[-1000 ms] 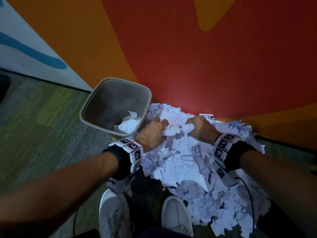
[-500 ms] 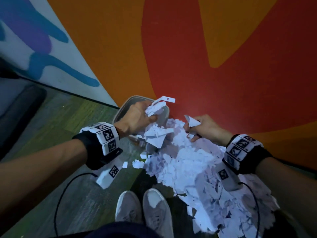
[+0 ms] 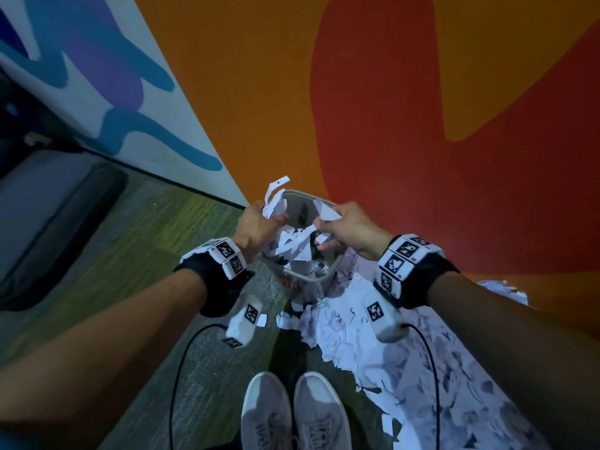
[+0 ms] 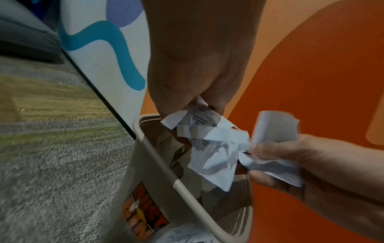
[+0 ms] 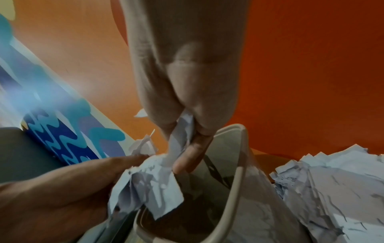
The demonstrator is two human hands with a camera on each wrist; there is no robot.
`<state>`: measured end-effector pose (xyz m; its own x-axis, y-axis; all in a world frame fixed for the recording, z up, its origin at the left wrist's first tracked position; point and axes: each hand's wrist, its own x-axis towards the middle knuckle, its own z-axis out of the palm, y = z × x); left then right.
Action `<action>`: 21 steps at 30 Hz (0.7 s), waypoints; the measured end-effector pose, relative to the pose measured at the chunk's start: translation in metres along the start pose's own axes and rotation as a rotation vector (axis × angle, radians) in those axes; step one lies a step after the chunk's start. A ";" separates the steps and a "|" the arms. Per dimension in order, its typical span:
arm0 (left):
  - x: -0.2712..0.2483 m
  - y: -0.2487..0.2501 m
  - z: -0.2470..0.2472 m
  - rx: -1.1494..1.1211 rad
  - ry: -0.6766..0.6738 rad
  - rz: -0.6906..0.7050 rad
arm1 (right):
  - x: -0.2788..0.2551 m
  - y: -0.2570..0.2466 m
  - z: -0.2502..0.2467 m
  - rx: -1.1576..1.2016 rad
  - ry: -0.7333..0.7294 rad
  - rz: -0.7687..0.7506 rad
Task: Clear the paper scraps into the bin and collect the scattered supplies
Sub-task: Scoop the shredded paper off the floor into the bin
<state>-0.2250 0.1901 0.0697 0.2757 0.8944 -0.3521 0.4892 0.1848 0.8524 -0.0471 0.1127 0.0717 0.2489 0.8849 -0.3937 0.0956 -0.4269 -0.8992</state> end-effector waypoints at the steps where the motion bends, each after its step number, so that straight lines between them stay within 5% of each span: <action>1: 0.000 -0.001 0.001 -0.014 0.001 -0.007 | 0.002 0.002 0.003 -0.069 0.024 -0.010; 5: 0.001 -0.005 0.004 -0.043 -0.020 -0.030 | 0.014 0.012 0.006 -0.318 0.084 -0.014; 15: -0.008 0.004 0.008 0.019 -0.109 -0.053 | 0.008 0.008 -0.008 -0.244 0.002 -0.037; 21: -0.048 0.030 0.039 0.108 -0.290 0.179 | -0.036 0.026 -0.048 -0.181 0.104 -0.093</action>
<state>-0.1912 0.1372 0.0973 0.5805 0.7533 -0.3090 0.4926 -0.0228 0.8700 -0.0070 0.0612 0.0717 0.3276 0.9023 -0.2803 0.2922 -0.3789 -0.8781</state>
